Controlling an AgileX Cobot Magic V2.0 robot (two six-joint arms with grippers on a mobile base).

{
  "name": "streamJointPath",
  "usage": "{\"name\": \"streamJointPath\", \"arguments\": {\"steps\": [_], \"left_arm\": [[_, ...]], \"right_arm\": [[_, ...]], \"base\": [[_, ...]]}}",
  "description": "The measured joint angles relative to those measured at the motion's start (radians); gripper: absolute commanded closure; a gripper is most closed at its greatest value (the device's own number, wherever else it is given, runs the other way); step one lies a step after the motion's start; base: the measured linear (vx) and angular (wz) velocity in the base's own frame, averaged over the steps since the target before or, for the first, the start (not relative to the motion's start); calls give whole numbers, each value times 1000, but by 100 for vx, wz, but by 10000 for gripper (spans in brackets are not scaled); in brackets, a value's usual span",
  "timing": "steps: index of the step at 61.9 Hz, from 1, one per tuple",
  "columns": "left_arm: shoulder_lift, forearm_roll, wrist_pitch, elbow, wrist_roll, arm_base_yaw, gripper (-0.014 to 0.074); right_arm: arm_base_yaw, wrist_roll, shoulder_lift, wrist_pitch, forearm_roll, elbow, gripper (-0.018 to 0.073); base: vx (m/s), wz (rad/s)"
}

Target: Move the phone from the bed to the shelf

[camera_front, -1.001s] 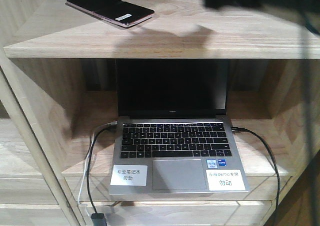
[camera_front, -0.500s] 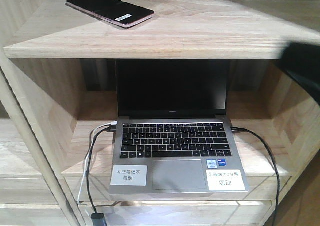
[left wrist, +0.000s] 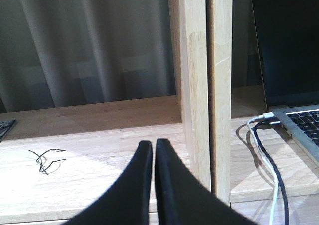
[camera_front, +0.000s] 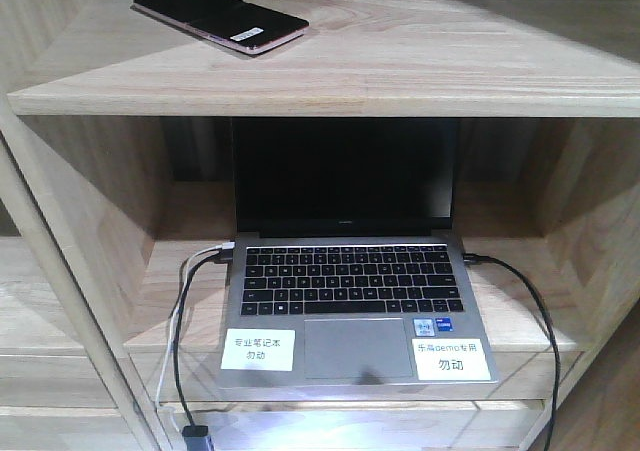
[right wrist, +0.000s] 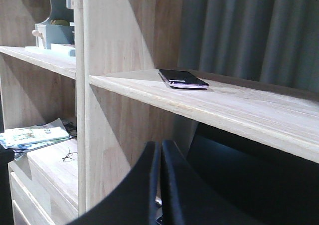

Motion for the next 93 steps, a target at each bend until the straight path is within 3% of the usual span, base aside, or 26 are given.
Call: {"name": "streamJointPath", "arguments": {"steps": [30, 43, 51, 64, 73, 80, 93], "left_arm": [[0, 0, 0, 0, 0, 0, 595], [0, 0, 0, 0, 0, 0, 595], [0, 0, 0, 0, 0, 0, 595], [0, 0, 0, 0, 0, 0, 595], [0, 0, 0, 0, 0, 0, 595], [0, 0, 0, 0, 0, 0, 595], [0, 0, 0, 0, 0, 0, 595]], "right_arm": [[0, -70, 0, -23, -9, 0, 569], [0, -50, 0, -26, -8, 0, 569], [0, 97, 0, -34, -84, 0, 569], [0, 542, 0, -34, -492, 0, 569], [-19, 768, -1, -26, -727, 6, 569], [-108, 829, -27, -27, -781, 65, 569], [-313, 849, -145, -31, -793, 238, 569]], "base": [[0, 0], [0, 0], [0, 0], [0, 0], [0, 0], [0, 0], [0, 0]]}}
